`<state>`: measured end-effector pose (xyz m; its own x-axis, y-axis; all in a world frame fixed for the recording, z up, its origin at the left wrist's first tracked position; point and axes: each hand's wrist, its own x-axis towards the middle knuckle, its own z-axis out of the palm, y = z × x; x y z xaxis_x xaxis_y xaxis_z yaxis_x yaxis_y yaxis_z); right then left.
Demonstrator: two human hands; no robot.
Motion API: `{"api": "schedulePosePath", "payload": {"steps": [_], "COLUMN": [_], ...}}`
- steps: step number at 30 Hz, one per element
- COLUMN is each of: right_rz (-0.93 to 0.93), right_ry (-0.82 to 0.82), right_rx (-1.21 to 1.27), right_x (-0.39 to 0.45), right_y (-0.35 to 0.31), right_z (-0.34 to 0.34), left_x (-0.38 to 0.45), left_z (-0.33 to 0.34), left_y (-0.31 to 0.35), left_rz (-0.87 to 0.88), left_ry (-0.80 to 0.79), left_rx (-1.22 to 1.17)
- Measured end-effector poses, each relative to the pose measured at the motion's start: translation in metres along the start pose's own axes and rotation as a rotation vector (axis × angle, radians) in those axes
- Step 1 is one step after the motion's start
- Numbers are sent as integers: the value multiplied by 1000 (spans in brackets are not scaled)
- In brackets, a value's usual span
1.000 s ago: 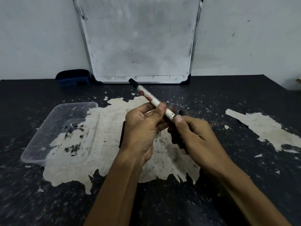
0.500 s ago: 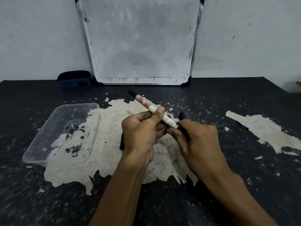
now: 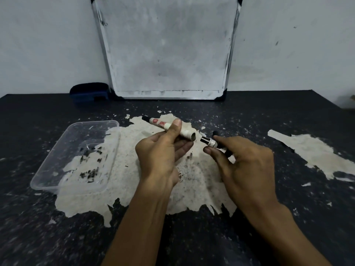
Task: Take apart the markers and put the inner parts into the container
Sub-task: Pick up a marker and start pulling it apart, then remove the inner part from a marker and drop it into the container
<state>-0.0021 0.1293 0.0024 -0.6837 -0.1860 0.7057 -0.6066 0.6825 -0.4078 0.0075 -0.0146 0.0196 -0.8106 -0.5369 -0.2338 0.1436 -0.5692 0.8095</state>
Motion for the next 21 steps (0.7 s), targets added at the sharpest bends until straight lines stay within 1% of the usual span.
{"api": "schedulePosePath", "payload": {"steps": [4,7,9,11,21], "right_rz": [77,265,397,472,458], "right_ry": [-77,-133,-207,-271,-269], "right_rx": [-291,-399,-446,-461,-492], "right_x": [0,5,8,8,6], "right_y": [4,18,30,35,38], "right_z": [2,-1,-5,-6,0], "left_x": [3,5,6,5,7], "left_z": [-2,-4,-5,-5,-6], "left_y": [9,12,12,12,11], "left_rz": [-103,-134,-131,-129,-148], "left_ry": [-82,-126,-118,-111,-123], "left_rx": [-182,-286,-292,-289,-264]}}
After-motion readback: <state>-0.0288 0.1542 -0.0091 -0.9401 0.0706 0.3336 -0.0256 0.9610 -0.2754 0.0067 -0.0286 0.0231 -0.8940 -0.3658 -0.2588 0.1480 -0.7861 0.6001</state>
